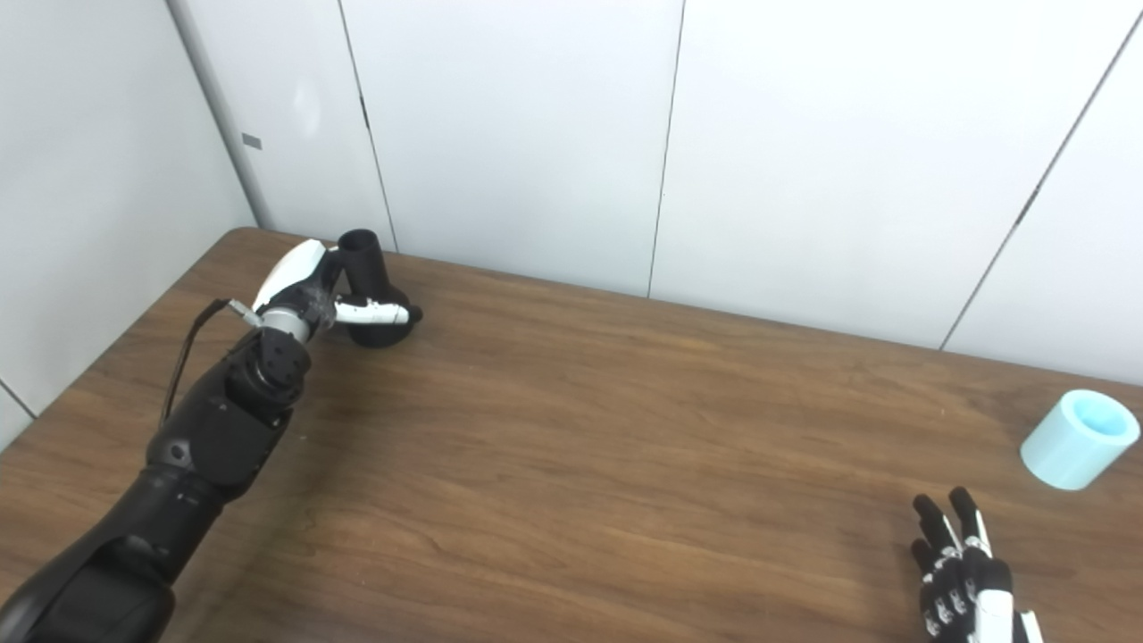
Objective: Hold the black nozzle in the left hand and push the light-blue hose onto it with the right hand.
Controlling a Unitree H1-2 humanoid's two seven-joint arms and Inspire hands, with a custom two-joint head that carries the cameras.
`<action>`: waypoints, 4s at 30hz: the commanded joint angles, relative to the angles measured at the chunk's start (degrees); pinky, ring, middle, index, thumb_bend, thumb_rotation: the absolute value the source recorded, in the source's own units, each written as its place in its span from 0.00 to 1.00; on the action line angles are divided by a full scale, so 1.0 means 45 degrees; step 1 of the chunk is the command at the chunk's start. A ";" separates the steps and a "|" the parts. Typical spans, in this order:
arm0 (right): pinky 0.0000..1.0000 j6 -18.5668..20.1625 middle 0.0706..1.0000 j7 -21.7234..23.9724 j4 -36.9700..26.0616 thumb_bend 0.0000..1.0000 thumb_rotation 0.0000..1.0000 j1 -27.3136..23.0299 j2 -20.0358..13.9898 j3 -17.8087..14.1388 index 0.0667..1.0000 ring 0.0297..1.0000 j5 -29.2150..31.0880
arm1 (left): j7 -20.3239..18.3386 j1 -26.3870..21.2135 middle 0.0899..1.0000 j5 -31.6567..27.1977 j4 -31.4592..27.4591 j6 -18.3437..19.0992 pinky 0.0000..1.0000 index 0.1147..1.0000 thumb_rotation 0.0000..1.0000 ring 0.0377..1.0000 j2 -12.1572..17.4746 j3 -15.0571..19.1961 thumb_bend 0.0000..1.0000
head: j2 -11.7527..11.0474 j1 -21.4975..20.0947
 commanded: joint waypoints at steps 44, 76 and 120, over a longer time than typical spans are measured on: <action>1.00 -0.0884 0.79 -0.0013 0.0034 0.41 0.96 0.0563 0.0006 -0.0028 0.92 0.89 -0.0814 | 0.0274 -0.0220 0.20 0.0317 0.0473 -0.1219 0.08 0.42 0.04 0.12 0.0210 0.0000 0.52 | 0.0527 0.0110; 0.98 -0.1623 0.77 -0.0047 0.0546 0.43 0.98 0.0309 0.0010 0.0034 0.92 0.87 -0.1332 | 0.2587 0.2645 0.45 0.3232 -0.2837 -0.2319 0.52 0.41 0.00 0.53 -0.0323 -0.1264 0.52 | 0.0738 -0.0547; 0.89 -0.1016 0.75 -0.1306 -0.0746 0.46 0.99 -0.0029 -0.0078 -0.0759 0.89 0.82 -0.2231 | 0.1999 0.6155 0.44 0.6074 -0.7168 -0.3328 0.60 0.41 0.00 0.53 -0.3233 -0.3193 0.53 | 0.1603 -0.4682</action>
